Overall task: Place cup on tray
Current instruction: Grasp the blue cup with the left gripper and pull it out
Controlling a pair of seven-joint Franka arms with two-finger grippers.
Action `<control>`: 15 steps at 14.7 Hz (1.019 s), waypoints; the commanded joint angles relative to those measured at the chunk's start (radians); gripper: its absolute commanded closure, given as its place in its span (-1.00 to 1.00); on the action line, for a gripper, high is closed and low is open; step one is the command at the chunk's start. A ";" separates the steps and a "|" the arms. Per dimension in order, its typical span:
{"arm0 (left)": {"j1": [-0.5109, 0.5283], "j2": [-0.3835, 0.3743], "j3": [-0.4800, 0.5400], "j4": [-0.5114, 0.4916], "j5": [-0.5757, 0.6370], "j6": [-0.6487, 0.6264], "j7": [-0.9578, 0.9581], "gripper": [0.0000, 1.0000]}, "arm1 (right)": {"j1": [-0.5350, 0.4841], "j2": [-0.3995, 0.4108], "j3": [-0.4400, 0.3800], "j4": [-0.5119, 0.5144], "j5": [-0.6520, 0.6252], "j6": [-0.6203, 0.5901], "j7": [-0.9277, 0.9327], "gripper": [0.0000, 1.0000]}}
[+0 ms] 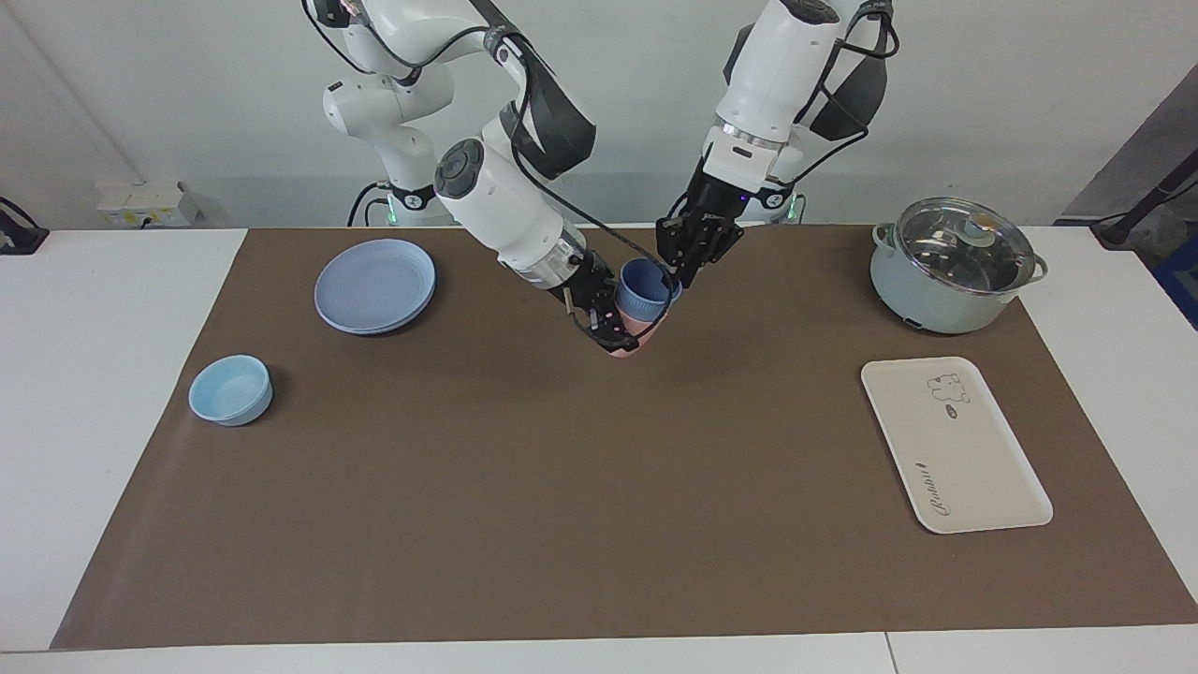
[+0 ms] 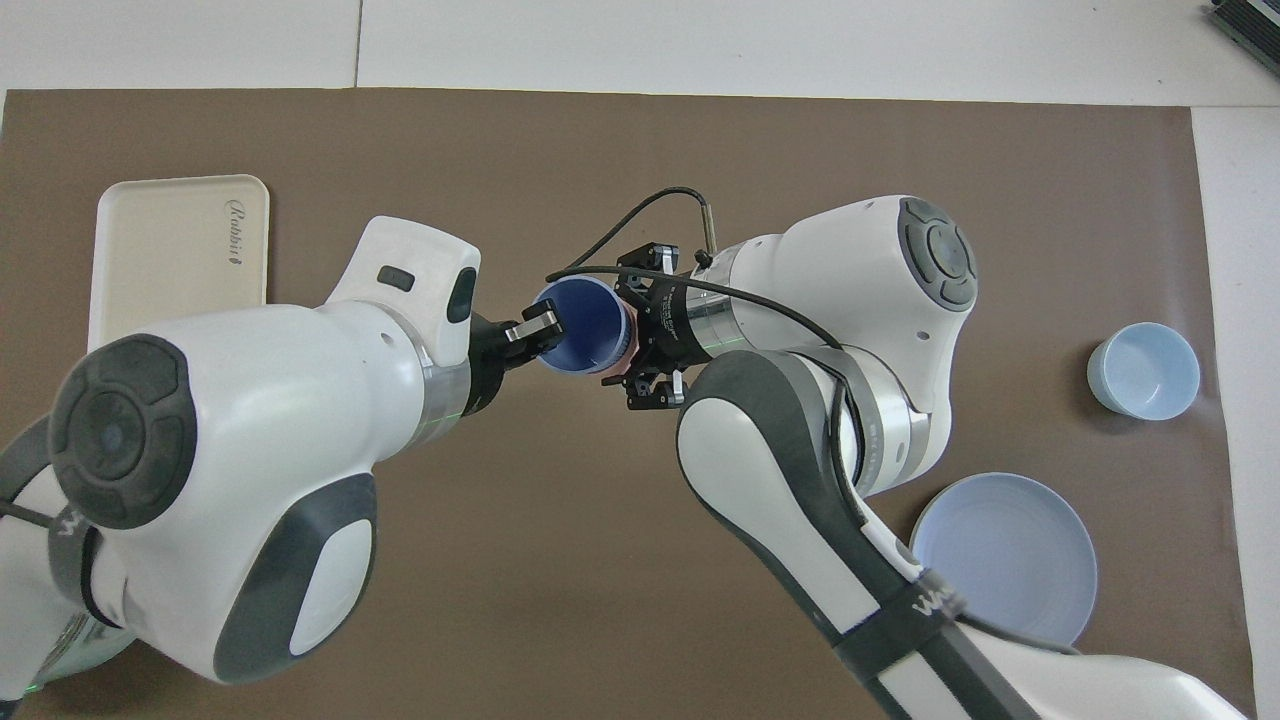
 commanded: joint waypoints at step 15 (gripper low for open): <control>-0.023 -0.009 0.030 0.189 -0.034 -0.230 -0.067 1.00 | -0.113 -0.028 -0.001 -0.018 -0.004 -0.016 -0.026 1.00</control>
